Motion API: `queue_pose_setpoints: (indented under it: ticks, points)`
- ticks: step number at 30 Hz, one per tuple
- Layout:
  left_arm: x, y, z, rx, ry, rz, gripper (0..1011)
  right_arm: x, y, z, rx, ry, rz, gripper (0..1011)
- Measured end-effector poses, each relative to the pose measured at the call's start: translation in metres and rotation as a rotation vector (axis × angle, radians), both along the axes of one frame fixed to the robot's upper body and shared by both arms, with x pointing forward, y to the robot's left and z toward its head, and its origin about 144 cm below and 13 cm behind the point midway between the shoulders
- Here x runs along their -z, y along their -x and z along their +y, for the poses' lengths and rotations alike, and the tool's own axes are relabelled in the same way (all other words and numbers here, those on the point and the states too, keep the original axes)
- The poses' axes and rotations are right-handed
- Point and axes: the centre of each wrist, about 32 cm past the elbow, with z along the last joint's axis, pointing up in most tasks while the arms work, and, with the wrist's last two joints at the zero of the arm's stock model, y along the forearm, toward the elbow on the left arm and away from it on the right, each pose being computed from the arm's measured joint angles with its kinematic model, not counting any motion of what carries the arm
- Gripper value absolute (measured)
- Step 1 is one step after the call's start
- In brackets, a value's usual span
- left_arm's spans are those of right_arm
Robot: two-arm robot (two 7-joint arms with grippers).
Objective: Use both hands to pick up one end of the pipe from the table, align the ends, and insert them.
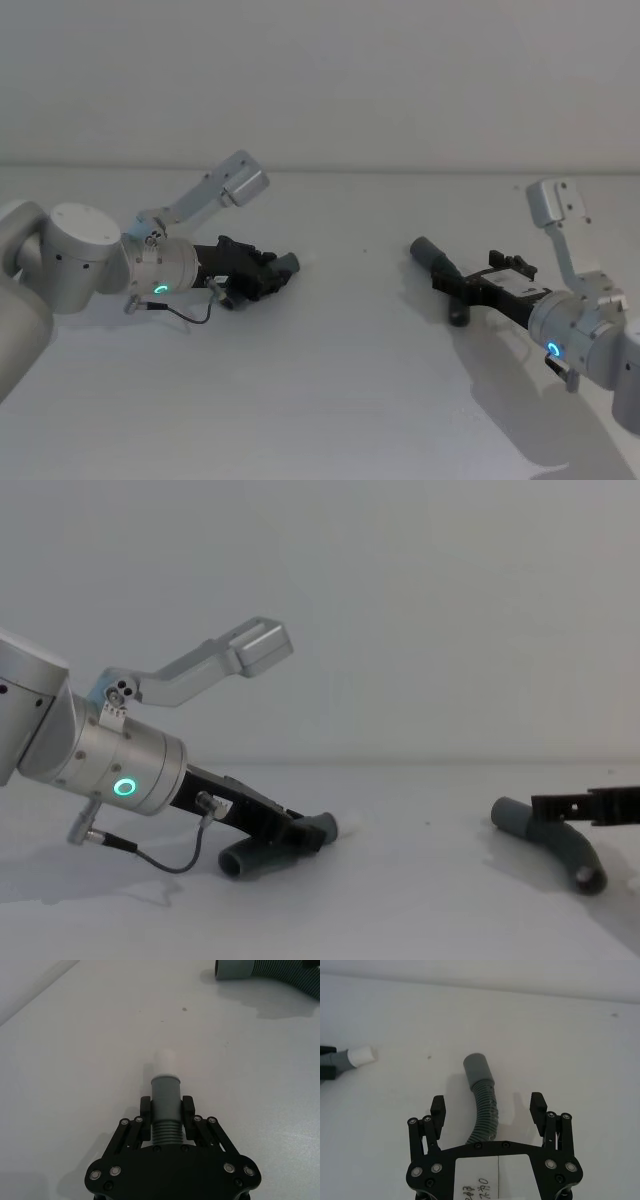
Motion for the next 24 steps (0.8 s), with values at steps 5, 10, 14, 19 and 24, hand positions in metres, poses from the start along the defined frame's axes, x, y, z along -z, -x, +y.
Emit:
queue_pose_setpoints:
  ticks: [5,10,14,19,24]
  points:
    - [0.0,0.0,0.0,0.0,0.0,0.0,353,0.002,-0.002,0.001,-0.005,0.012,0.022,1001]
    - [0.0,0.0,0.0,0.0,0.0,0.0,353,0.005,-0.005,0.002,-0.012,0.021,0.042,1001]
    - [0.0,0.0,0.0,0.0,0.0,0.0,353,0.006,-0.006,0.004,-0.016,0.023,0.054,1001]
    - [0.0,0.0,0.0,0.0,0.0,0.0,353,0.008,-0.009,0.006,-0.021,0.026,0.068,1001]
    - [0.0,0.0,0.0,0.0,0.0,0.0,353,0.009,-0.011,0.009,-0.027,0.028,0.078,1001]
